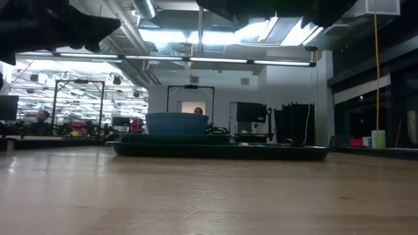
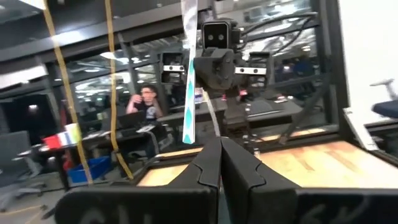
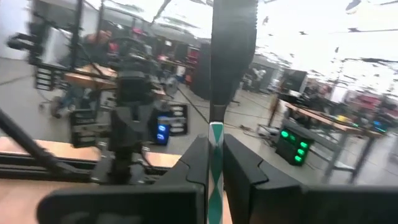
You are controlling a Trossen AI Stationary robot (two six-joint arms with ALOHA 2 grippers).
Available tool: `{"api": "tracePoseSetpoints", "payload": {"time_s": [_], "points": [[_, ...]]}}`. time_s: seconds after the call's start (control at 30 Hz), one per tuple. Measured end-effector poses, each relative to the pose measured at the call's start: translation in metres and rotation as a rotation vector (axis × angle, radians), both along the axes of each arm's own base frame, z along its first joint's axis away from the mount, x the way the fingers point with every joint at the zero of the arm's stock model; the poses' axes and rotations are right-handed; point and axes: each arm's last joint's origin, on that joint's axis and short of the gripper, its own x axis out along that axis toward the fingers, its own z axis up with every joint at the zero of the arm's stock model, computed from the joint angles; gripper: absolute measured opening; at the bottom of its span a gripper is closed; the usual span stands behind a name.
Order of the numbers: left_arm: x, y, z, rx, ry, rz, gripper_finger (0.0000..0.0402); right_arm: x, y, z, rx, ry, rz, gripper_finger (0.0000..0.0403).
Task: Set up tray
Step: Put the knife on the napkin to the right of the fork
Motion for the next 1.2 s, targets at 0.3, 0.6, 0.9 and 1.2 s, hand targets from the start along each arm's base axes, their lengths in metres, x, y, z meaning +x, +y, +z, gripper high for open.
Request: {"api": "tracePoseSetpoints", "payload": {"time_s": [0.3, 0.6, 0.9, 1.2], "points": [[-0.004, 0.016, -0.003, -0.005, -0.005, 0.076, 0.0002, -0.004, -0.053, -0.008, 0.049, 0.067, -0.085, 0.0029], [-0.013, 0.017, 0.001, 0.004, -0.046, 0.078, 0.0001, -0.017, -0.074, -0.006, 0.156, 0.139, -0.095, 0.0029], [-0.023, 0.015, -0.007, -0.061, 0.0, 0.084, 0.0002, -0.047, -0.077, 0.008, 0.299, 0.25, -0.31, 0.0029], [-0.023, 0.017, -0.017, -0.134, 0.088, 0.126, 0.0003, -0.067, -0.076, 0.003, 0.521, 0.349, -0.386, 0.0029]]}}
